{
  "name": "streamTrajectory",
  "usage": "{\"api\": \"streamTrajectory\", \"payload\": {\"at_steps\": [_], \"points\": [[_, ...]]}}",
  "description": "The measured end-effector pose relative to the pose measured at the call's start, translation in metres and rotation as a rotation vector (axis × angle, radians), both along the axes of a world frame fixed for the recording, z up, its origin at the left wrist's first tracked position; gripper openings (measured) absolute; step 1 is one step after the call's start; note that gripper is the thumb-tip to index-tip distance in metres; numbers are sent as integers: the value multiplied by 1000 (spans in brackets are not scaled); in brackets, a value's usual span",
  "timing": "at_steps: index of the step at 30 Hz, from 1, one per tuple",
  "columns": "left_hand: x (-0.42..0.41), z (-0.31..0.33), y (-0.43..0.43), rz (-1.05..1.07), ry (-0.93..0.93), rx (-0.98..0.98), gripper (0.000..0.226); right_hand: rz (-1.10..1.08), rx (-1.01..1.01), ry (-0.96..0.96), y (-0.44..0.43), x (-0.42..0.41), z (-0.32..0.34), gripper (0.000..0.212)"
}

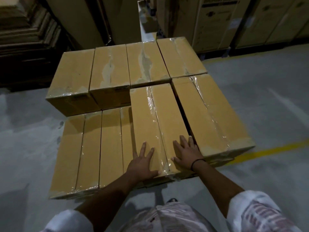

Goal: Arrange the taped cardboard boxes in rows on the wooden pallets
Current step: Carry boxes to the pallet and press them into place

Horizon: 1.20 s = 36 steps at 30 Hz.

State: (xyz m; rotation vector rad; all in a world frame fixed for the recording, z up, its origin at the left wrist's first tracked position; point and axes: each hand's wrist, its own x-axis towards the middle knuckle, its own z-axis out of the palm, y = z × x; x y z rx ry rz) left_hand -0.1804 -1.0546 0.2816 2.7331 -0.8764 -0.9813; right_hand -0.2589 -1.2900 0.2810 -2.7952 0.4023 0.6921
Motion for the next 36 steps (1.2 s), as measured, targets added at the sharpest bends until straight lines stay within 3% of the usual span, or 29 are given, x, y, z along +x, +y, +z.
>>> {"api": "streamTrajectory", "payload": {"at_steps": [5, 12, 15, 30, 36], "points": [[-26, -3, 23, -44, -28, -49, 123, -34, -8, 7, 17, -42, 0, 86], [-50, -4, 50, -4, -122, -176, 86, -11, -34, 15, 37, -83, 11, 79], [-52, 5, 51, 16, -130, -228, 77, 12, -68, -6, 34, -88, 16, 87], [-48, 21, 30, 102, -149, -224, 73, 152, -152, -107, -10, -65, 14, 60], [-42, 23, 18, 142, -154, -195, 71, 59, -122, -113, -30, -56, 17, 64]]}}
